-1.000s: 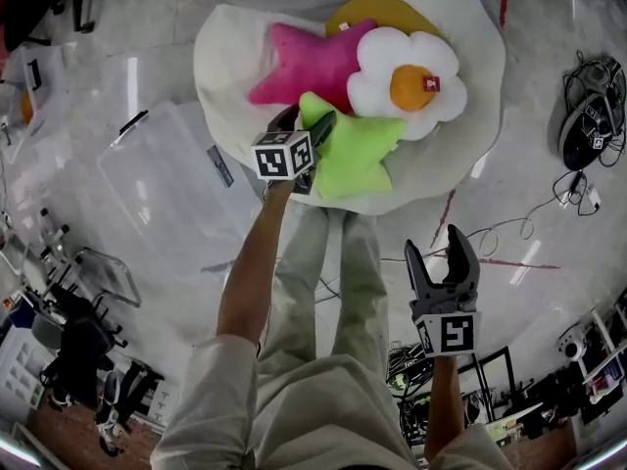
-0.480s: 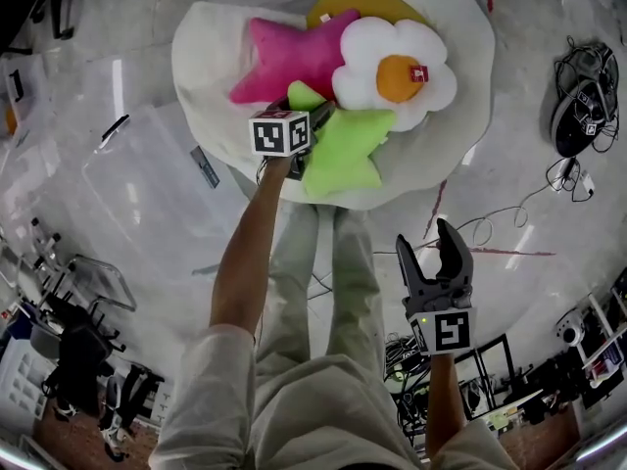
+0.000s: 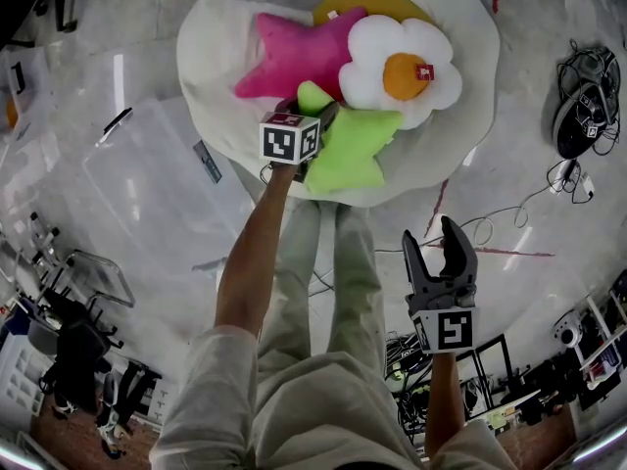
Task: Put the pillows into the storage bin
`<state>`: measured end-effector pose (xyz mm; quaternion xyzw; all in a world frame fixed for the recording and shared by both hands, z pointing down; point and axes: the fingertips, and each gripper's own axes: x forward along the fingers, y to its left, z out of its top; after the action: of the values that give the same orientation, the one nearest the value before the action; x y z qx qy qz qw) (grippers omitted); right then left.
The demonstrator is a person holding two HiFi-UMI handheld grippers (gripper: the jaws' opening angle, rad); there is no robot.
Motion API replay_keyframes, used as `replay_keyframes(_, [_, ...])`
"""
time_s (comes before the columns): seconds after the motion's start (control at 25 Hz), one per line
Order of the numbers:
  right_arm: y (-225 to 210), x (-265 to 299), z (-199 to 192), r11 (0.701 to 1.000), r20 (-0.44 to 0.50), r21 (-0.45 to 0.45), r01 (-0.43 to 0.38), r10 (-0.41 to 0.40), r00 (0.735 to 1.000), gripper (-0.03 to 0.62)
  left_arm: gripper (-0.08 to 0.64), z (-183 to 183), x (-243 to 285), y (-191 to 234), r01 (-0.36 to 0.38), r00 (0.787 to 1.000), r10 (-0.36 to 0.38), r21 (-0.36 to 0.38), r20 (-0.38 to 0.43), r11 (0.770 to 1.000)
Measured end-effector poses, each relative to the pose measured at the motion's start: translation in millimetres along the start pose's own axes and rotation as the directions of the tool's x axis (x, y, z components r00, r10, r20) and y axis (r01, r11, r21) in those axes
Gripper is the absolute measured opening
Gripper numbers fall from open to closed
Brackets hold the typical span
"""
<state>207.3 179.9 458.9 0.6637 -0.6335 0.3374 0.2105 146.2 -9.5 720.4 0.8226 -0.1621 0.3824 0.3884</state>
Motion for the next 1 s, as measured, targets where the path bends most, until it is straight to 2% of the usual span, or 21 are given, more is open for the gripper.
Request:
replay_keyframes(0.28, [10.7, -6.7, 6.7, 1.0, 0.014, -0.012, 0.006, -0.006, 1.0, 0.244, 0.236, -4.9, -53.6, -34.9, -0.012, 0.993, 0.001, 0.089, 0.122, 0.996])
replay_keyframes(0.48, [21.1, -8.5, 15.0, 1.0, 0.031, -0.023, 0.002, -0.001, 1.0, 0.241, 0.232, -12.6, -101.5, -52.5, -0.069, 0.973, 0.043, 0.107, 0.229, 0.992])
replay_keyframes(0.6, [26.3, -11.5, 18.2, 0.999, 0.037, -0.036, -0.003, 0.004, 0.999, 0.239, 0.227, -17.0, -131.0, -61.5, -0.108, 0.951, 0.068, 0.12, 0.301, 0.987])
replay_keyframes(0.8, [31.8, -15.4, 15.7, 0.998, 0.032, -0.069, -0.009, 0.011, 0.999, 0.238, 0.224, -8.7, -181.4, -71.0, -0.196, 0.901, 0.117, 0.152, 0.419, 0.969])
replay_keyframes(0.92, [40.2, -15.7, 17.5, 0.996, 0.034, -0.088, -0.022, 0.025, 0.999, 0.236, 0.224, 8.2, -214.7, -73.4, -0.254, 0.87, 0.133, 0.201, 0.474, 0.946])
replay_keyframes(1.0, [48.4, -16.0, 23.1, 0.994, 0.041, -0.103, -0.035, 0.04, 0.998, 0.236, 0.224, 22.4, -238.2, -73.3, -0.303, 0.847, 0.143, 0.244, 0.512, 0.921])
